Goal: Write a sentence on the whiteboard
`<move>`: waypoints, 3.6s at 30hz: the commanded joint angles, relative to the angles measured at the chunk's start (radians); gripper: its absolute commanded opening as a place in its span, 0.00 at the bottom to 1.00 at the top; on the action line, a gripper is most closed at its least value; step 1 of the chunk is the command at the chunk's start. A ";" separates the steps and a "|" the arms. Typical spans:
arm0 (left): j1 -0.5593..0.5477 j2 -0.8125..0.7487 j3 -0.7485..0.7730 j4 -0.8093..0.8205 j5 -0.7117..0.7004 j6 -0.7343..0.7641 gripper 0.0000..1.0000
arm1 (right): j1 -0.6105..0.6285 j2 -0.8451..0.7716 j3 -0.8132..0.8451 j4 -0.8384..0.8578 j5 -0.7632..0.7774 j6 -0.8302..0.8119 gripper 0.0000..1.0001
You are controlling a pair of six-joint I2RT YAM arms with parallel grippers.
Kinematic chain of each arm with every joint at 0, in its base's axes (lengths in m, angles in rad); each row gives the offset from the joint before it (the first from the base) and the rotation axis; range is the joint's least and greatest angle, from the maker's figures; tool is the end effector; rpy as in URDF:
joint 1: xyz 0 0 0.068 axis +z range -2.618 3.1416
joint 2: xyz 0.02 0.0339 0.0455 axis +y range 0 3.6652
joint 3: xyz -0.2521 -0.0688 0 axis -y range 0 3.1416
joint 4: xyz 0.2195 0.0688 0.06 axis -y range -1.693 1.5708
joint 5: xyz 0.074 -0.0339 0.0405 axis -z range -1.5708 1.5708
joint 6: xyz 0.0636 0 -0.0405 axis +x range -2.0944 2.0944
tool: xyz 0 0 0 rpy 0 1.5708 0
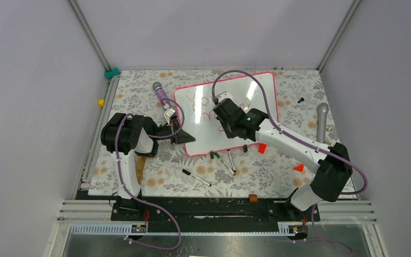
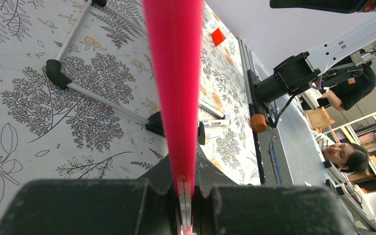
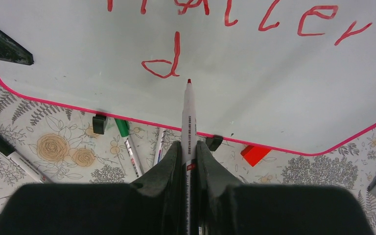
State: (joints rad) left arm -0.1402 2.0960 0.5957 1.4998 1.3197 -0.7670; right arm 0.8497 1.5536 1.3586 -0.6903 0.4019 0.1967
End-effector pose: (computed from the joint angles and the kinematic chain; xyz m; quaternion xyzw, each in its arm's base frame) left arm 0.2998 -0.1045 0.1168 0.2400 0.6652 -0.6345 0.3121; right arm 0.2343 0.2288 0.2793 -0.2325 0.8956 0.0017 0.3792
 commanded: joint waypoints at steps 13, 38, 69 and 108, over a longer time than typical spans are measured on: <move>-0.025 0.052 -0.011 -0.029 0.017 0.080 0.00 | -0.008 -0.281 -0.330 0.422 -0.061 -0.047 0.00; -0.025 0.052 -0.010 -0.029 0.016 0.078 0.00 | -0.005 -0.210 -0.332 0.376 0.019 0.007 0.00; -0.025 0.051 -0.010 -0.029 0.019 0.077 0.00 | 0.003 -0.161 -0.305 0.376 0.008 0.058 0.00; -0.024 0.050 -0.011 -0.029 0.023 0.080 0.00 | 0.002 -0.081 -0.225 0.291 0.101 0.035 0.00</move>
State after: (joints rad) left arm -0.1402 2.0960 0.5957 1.4994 1.3205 -0.7658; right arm 0.8509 1.4490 1.0897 -0.3878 0.4454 0.2317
